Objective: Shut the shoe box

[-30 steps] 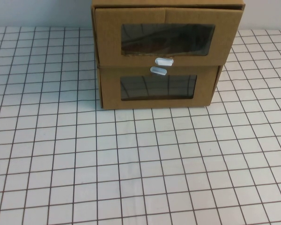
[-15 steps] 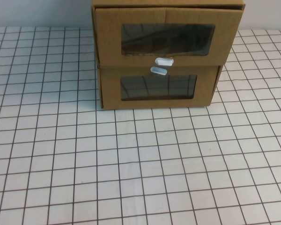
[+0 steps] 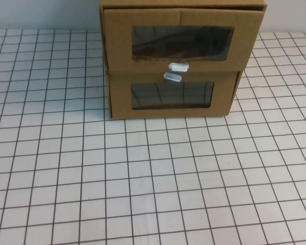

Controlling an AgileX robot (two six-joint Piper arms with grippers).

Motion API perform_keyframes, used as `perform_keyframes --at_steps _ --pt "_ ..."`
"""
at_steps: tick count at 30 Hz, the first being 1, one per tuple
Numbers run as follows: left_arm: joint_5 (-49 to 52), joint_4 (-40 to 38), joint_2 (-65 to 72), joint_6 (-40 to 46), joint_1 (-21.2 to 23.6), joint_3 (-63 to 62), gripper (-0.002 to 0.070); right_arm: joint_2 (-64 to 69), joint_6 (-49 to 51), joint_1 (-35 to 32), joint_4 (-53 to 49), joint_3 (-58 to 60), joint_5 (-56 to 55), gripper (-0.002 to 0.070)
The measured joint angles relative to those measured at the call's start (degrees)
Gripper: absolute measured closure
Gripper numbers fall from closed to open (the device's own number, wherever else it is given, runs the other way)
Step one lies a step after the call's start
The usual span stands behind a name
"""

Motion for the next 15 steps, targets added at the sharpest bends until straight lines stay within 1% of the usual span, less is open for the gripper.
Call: perform_keyframes --at_steps 3,6,11,15 --pt "0.0 0.0 0.0 0.0 0.0 0.0 0.068 -0.4 -1.5 0.0 -3.2 1.5 -0.1 0.0689" --pt "0.0 0.0 0.0 0.0 0.0 0.0 0.068 -3.2 -1.9 -0.7 -3.7 4.1 -0.8 0.0689" --pt "0.0 0.0 0.0 0.0 0.0 0.0 0.068 -9.6 -1.9 -5.1 -3.7 12.6 -6.8 0.0689" --pt "0.0 0.0 0.0 0.0 0.0 0.0 0.068 -13.9 -1.9 -8.6 -2.8 20.0 -8.3 0.0689"
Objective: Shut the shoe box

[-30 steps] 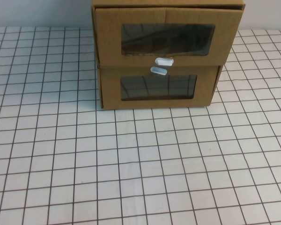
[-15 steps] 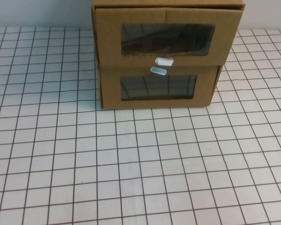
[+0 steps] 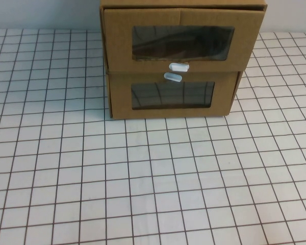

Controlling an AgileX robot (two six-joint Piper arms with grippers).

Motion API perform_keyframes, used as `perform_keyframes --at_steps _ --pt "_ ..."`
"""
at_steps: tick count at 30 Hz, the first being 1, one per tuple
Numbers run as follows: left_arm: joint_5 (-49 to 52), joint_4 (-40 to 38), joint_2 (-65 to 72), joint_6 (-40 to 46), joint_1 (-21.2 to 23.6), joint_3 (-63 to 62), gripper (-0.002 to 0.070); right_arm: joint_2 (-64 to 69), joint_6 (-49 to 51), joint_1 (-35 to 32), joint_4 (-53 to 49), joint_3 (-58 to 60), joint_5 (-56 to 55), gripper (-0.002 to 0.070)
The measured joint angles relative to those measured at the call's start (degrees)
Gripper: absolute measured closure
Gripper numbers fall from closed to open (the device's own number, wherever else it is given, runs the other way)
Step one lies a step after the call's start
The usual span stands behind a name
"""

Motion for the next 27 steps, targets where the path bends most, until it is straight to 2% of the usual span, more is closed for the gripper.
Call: perform_keyframes --at_steps 5,27 --pt "0.0 0.0 -0.1 -0.1 0.0 0.0 0.068 -0.4 0.0 -1.4 0.6 4.2 2.3 0.0689" --pt "0.1 0.0 -0.1 -0.1 0.0 0.0 0.068 -0.4 -0.1 -1.7 0.6 4.2 3.4 0.0689"
